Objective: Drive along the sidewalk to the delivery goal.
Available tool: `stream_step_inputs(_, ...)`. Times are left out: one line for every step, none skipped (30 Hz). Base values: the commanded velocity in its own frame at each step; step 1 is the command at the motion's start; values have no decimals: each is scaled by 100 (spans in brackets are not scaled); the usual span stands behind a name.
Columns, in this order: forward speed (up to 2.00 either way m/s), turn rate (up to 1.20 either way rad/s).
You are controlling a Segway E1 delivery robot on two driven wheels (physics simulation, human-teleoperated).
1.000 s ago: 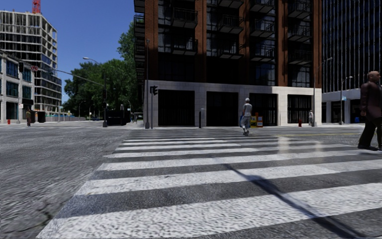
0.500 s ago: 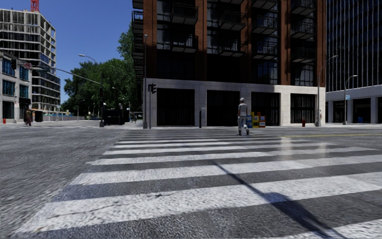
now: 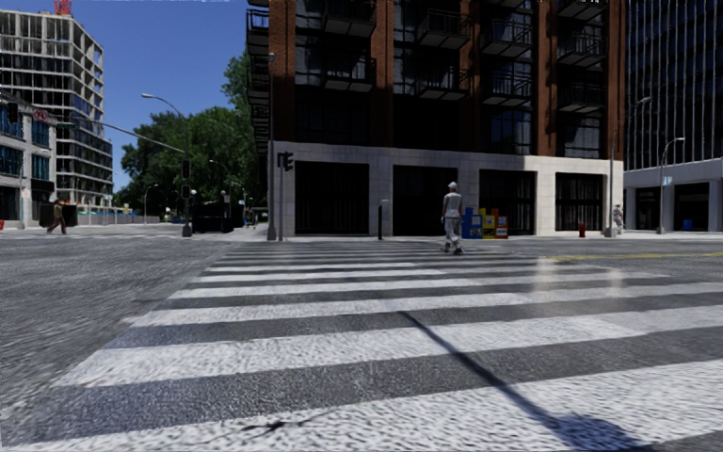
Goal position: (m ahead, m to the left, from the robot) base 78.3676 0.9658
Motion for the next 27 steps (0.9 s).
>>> stream_step_inputs(118, 0)
stream_step_inputs(118, 0)
stream_step_inputs(118, 0)
stream_step_inputs(118, 0)
stream_step_inputs(118, 0)
stream_step_inputs(118, 0)
stream_step_inputs(118, 0)
stream_step_inputs(118, 0)
stream_step_inputs(118, 0)
stream_step_inputs(118, 0)
stream_step_inputs(118, 0)
stream_step_inputs(118, 0)
stream_step_inputs(118, 0)
stream_step_inputs(118, 0)
stream_step_inputs(118, 0)
stream_step_inputs(118, 0)
stream_step_inputs(118, 0)
stream_step_inputs(118, 0)
stream_step_inputs(118, 0)
stream_step_inputs(118, 0)
stream_step_inputs(118, 0)
stream_step_inputs(119, 0)
stream_step_inputs(119, 0)
stream_step_inputs(120, 0)
stream_step_inputs(122, 0)
stream_step_inputs(122, 0)
stream_step_inputs(124, 0)
